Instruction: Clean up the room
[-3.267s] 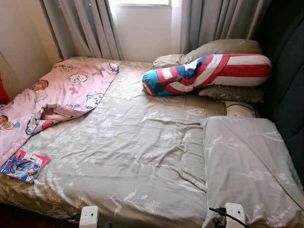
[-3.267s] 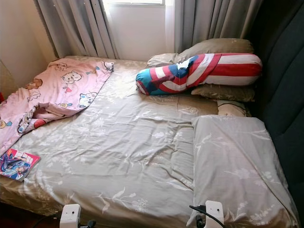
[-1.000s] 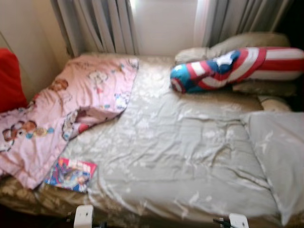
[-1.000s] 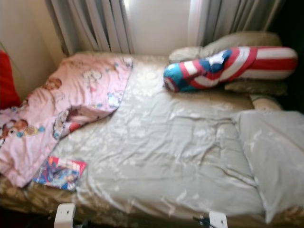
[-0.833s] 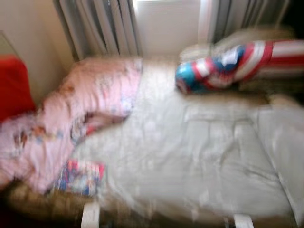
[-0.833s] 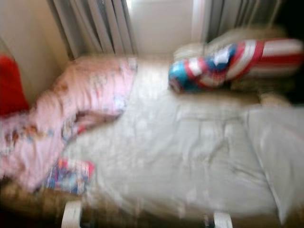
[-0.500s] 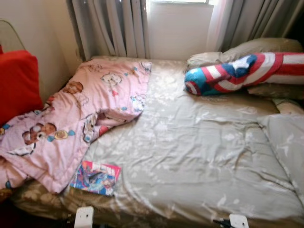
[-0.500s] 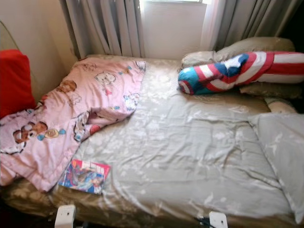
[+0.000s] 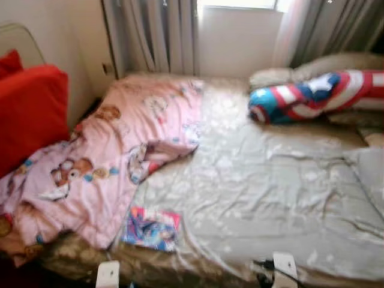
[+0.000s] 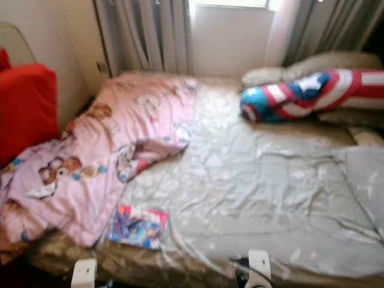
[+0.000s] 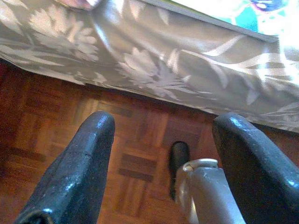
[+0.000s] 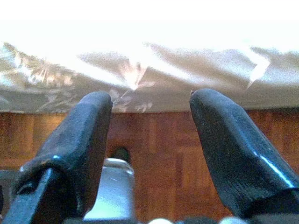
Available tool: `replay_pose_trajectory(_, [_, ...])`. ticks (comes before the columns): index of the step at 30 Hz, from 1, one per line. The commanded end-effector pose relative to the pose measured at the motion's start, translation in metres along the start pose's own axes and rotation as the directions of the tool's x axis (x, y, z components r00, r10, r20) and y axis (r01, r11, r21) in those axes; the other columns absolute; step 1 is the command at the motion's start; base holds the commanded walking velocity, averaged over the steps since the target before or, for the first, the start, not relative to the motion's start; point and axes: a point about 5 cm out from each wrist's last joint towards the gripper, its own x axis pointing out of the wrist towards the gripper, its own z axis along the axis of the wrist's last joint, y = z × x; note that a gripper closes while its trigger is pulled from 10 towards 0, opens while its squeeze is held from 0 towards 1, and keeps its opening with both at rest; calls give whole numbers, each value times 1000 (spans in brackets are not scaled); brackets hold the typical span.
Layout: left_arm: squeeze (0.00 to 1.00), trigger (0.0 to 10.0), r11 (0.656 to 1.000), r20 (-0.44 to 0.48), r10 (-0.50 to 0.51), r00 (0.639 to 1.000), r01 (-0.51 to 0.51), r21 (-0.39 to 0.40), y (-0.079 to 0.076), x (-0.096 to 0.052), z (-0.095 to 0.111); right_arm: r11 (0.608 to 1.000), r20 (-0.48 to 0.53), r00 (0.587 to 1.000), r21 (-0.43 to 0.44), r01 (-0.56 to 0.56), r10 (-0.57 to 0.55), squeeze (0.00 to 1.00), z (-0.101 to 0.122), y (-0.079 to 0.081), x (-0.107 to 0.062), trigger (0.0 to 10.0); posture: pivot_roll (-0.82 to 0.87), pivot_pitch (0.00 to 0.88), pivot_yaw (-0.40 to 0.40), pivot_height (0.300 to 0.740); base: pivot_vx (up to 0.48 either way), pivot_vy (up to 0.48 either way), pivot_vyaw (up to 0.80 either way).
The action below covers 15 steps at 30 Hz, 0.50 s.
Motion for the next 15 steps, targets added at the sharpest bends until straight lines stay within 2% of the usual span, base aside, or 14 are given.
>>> replay_pose_trajectory(1, [0, 10000, 1000, -16, -9, 1000, 9, -10, -6, 0, -3, 1000, -36, 999, -7, 9, -10, 0, -9, 0, -2, 10000, 30, 0, -28, 740, 0, 409, 0])
replay_pose_trajectory(11, [0, 10000, 1000, -14, -2, 1000, 2, -8, -5, 0, -2, 1000, -38, 999, -11, 8, -8, 0, -9, -5, -2, 10000, 42, 0, -28, 740, 0, 411, 0])
replay_pose_trajectory(15, [0, 10000, 1000, -8, 1, 1000, -1, -5, -5, 1, -1, 1000, -38, 999, -12, 8, -8, 0, -8, -5, -2, 10000, 44, 0, -28, 740, 0, 66, 0])
